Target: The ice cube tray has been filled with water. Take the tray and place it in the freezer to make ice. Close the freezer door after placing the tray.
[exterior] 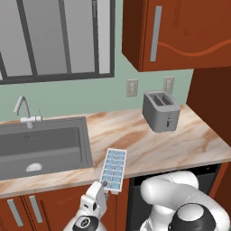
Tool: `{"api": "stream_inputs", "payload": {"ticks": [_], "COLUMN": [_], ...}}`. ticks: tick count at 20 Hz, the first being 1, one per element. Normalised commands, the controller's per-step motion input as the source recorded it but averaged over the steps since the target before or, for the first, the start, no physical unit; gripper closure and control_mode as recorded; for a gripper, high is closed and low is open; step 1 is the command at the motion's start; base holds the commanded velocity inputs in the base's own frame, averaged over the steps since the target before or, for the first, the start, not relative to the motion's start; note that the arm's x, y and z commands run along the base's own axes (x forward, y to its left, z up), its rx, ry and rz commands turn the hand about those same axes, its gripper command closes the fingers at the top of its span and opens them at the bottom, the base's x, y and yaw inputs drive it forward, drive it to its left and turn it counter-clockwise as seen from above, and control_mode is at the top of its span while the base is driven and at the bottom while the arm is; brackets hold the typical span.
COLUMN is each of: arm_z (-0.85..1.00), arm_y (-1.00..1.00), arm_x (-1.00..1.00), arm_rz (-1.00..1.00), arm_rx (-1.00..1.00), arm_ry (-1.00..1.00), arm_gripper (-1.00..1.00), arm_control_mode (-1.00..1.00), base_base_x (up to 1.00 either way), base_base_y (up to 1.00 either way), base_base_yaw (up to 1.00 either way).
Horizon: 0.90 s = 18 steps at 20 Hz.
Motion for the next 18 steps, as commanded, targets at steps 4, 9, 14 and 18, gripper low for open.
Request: {"api": "stream_inputs", "payload": {"ticks": [4,9,14,18], "arm_z": [0.0,0.0,0.0,0.0], "arm_y": [0.0,0.0,0.0,0.0], "arm_x": [0.0,0.0,0.0,0.05], "arm_rz": [0.0,0.0,0.0,0.01], "arm_rx": [-0.06,-0.01,0.0,0.0], "arm_ry": [-0.14,-0.07,0.0,0.0], "arm_gripper": [-1.0,-1.0,-1.0,-1.0], "arm_control_mode": [-1.0,-1.0,-1.0,-1.0], "base_base_x": [0.0,0.0,0.0,0.0], "base_base_y": [0.0,0.0,0.0,0.0], "base_base_yaw": [0.0,0.0,0.0,0.0]}}
